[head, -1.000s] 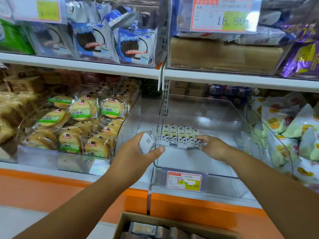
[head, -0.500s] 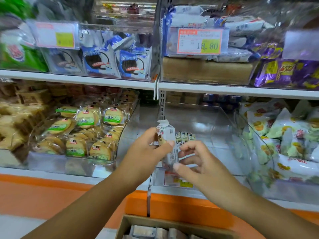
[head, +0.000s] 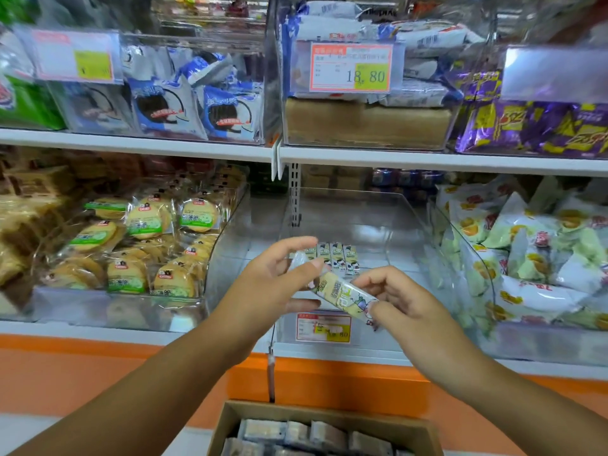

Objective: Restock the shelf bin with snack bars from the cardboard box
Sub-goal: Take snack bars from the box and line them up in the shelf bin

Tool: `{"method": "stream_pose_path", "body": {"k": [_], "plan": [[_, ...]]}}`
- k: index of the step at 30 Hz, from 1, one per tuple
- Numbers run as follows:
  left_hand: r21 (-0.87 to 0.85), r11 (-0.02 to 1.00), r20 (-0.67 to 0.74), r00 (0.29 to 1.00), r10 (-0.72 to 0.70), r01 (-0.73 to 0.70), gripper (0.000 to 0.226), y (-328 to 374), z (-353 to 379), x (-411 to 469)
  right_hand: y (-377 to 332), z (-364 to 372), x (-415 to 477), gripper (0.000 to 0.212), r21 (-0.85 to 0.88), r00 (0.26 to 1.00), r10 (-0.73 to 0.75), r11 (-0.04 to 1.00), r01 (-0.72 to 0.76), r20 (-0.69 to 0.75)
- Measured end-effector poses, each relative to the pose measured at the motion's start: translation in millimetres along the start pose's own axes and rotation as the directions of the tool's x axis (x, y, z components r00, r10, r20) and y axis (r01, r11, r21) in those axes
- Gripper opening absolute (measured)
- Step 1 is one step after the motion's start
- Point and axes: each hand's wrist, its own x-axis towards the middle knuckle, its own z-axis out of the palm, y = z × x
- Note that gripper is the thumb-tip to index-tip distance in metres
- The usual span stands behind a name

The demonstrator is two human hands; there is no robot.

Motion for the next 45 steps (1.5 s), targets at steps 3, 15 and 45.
{"method": "stream_pose_path", "body": {"k": [3, 15, 45], "plan": [[0.168, 0.985, 0.042, 0.999, 0.022, -0.029, 0.023, -2, -6, 2, -1, -8, 3, 0.037, -0.050, 1.000, 0.005, 0.999, -0.005, -0.005], [0.277, 0.961, 0.143, 0.989, -0.029, -0.011, 0.025, -11, 7, 2, 2, 2, 13, 0.040, 0.374, 0.983, 0.083, 0.927, -0.015, -0.165], [0.565, 0.812, -0.020, 0.982, 0.190, -0.146, 0.059, -60, -40, 35, 152, -30, 186, 0.016, -0.134, 0.787, 0.490, 0.811, -0.569, -0.375]]}}
